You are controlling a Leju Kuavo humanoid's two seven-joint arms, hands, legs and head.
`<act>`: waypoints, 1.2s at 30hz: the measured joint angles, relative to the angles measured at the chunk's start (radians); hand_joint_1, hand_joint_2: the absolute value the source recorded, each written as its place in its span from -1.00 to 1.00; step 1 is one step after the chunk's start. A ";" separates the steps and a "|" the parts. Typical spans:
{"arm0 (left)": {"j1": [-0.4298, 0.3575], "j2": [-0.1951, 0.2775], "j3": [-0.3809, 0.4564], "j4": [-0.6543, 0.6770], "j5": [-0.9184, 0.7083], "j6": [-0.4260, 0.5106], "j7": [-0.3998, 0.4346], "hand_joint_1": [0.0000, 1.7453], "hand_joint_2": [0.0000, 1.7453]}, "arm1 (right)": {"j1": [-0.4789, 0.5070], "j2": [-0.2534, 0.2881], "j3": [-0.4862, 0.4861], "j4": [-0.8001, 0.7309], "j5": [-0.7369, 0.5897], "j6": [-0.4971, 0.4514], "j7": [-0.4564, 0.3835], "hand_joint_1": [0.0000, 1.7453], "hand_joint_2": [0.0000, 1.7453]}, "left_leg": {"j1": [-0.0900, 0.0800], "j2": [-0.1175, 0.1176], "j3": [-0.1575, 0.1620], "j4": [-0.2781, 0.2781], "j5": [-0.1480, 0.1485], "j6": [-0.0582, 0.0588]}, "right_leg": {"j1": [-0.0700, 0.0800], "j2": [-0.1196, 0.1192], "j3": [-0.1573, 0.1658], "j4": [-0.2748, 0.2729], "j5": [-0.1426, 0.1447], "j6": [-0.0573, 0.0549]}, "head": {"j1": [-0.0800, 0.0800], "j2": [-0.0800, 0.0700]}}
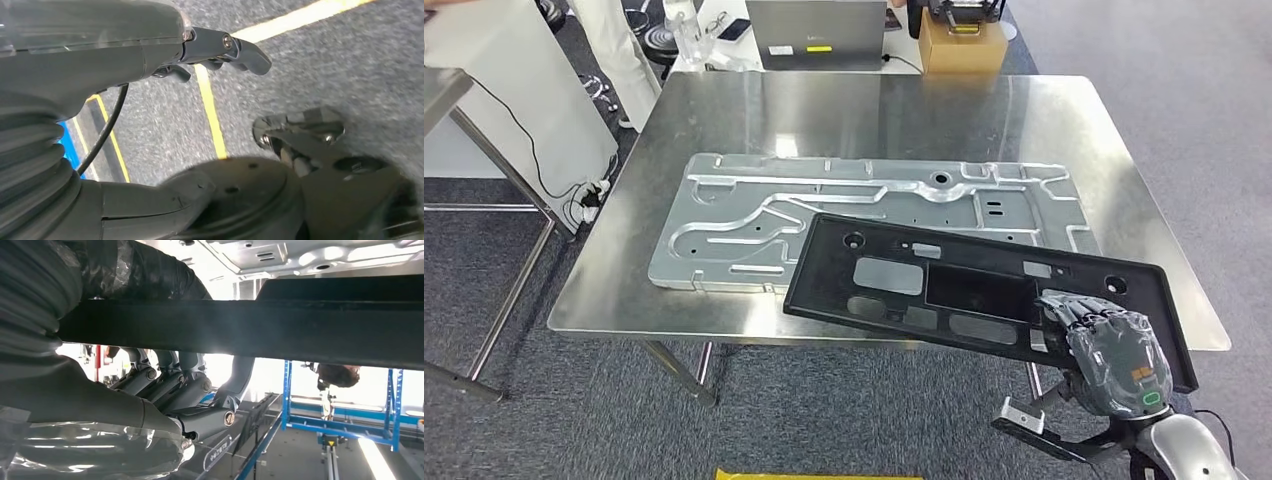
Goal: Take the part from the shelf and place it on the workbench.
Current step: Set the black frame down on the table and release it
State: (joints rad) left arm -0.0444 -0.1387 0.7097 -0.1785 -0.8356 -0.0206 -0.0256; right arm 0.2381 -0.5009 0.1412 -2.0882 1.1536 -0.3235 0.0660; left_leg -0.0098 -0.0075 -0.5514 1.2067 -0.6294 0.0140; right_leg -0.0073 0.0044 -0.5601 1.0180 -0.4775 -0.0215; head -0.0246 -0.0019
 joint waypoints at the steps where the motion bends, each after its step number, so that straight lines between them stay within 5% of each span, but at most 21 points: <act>1: 0.000 0.000 0.000 0.000 0.000 0.000 0.000 -1.00 1.00 | 0.000 0.000 0.000 0.000 0.000 0.000 0.000 1.00 1.00 | 0.004 0.000 -0.041 0.049 -0.022 -0.004 | 0.000 0.000 0.008 0.000 -0.008 0.000 | 0.000 0.000; 3: 0.004 0.000 0.000 0.000 -0.001 0.000 0.000 -1.00 1.00 | 0.003 0.000 0.000 0.000 0.000 0.000 0.000 1.00 1.00 | 0.011 0.001 -0.084 0.059 -0.014 -0.010 | -0.003 0.002 0.030 0.000 -0.026 0.004 | 0.000 0.000; 6: 0.009 0.001 0.000 0.000 -0.003 0.000 0.000 -1.00 1.00 | 0.006 0.000 -0.001 0.000 0.000 0.001 0.001 1.00 1.00 | 0.013 0.002 -0.069 -0.092 0.119 -0.009 | -0.008 0.003 0.068 -0.001 -0.057 0.017 | 0.000 0.000; 7: 0.010 0.001 0.000 0.001 -0.004 0.000 0.000 -1.00 1.00 | 0.006 0.000 -0.002 0.000 0.000 0.002 0.002 1.00 1.00 | 0.011 0.002 -0.063 -0.132 0.142 -0.004 | -0.009 0.004 0.076 -0.001 -0.065 0.024 | 0.000 0.000; 12: 0.009 0.001 0.001 0.001 -0.007 -0.001 0.000 -1.00 1.00 | 0.011 0.000 -0.012 0.001 -0.001 0.007 0.004 1.00 1.00 | 0.006 0.003 -0.029 -0.180 0.161 0.033 | -0.013 0.004 0.091 0.027 -0.075 0.057 | 0.001 0.000; 14: 0.009 0.001 0.001 0.001 -0.009 -0.001 -0.001 -1.00 1.00 | 0.011 0.000 -0.020 0.001 -0.002 0.009 0.006 1.00 1.00 | 0.006 0.004 -0.005 -0.189 0.155 0.045 | -0.015 0.002 0.043 0.115 -0.101 0.058 | 0.002 0.000; 17: 0.005 0.002 0.001 0.001 -0.015 -0.002 -0.002 -1.00 1.00 | 0.011 0.000 -0.035 0.007 -0.004 0.020 0.010 1.00 1.00 | 0.000 0.002 0.017 -0.191 0.134 0.053 | -0.013 0.001 -0.083 0.265 -0.169 0.061 | 0.002 0.000; 19: 0.005 0.002 0.001 0.001 -0.022 -0.004 -0.003 -1.00 1.00 | 0.008 0.000 -0.049 0.019 -0.008 0.041 0.012 1.00 1.00 | -0.004 0.000 0.041 -0.191 0.115 0.053 | -0.011 0.001 -0.114 0.243 -0.151 0.058 | 0.002 0.000; 22: 0.007 0.001 0.000 0.002 -0.034 -0.009 -0.004 -1.00 1.00 | -0.016 -0.005 -0.080 0.058 -0.026 0.087 0.015 1.00 1.00 | -0.006 0.000 0.081 -0.193 0.082 0.047 | 0.003 -0.001 -0.092 0.083 -0.004 0.037 | 0.003 0.000; 24: 0.004 -0.001 0.000 0.002 -0.041 -0.012 -0.006 -1.00 1.00 | -0.041 -0.016 -0.107 0.096 -0.042 0.118 0.014 1.00 1.00 | -0.008 0.000 0.093 -0.196 0.069 0.038 | 0.013 -0.001 -0.084 0.035 0.035 0.023 | 0.004 0.000; 27: -0.001 0.000 0.000 0.002 -0.046 -0.013 -0.007 -1.00 1.00 | -0.068 -0.031 -0.138 0.144 -0.055 0.142 0.010 1.00 1.00 | -0.012 0.001 0.110 -0.193 0.076 0.024 | 0.008 0.003 -0.060 0.012 0.036 0.008 | 0.004 0.000; 32: 0.000 0.002 0.000 0.002 -0.046 -0.013 -0.007 -1.00 1.00 | -0.076 -0.033 -0.146 0.158 -0.057 0.145 0.009 1.00 1.00 | -0.012 0.001 0.109 -0.180 0.075 0.020 | 0.002 0.004 -0.040 0.001 0.038 0.006 | 0.005 0.000; 33: 0.000 0.003 0.000 0.002 -0.047 -0.013 -0.007 -1.00 1.00 | -0.080 -0.034 -0.148 0.163 -0.058 0.145 0.009 1.00 1.00 | -0.010 0.001 0.094 -0.149 0.078 0.018 | 0.002 0.003 -0.033 -0.003 0.036 0.003 | 0.004 0.000; 36: 0.002 0.003 0.000 0.002 -0.047 -0.013 -0.008 -1.00 1.00 | -0.096 -0.038 -0.158 0.197 -0.060 0.149 0.008 1.00 1.00 | 0.002 0.002 -0.073 0.019 -0.003 -0.001 | -0.001 0.005 0.025 -0.011 -0.009 0.001 | 0.003 0.000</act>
State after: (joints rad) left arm -0.0427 -0.1357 0.7095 -0.1762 -0.8829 -0.0340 -0.0340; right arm 0.1421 -0.5385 -0.0167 -1.8910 1.0935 -0.1740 0.0738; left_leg -0.0073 -0.0058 -0.6247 1.2252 -0.6319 0.0127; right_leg -0.0079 0.0091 -0.5350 1.0066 -0.4863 -0.0208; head -0.0219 -0.0019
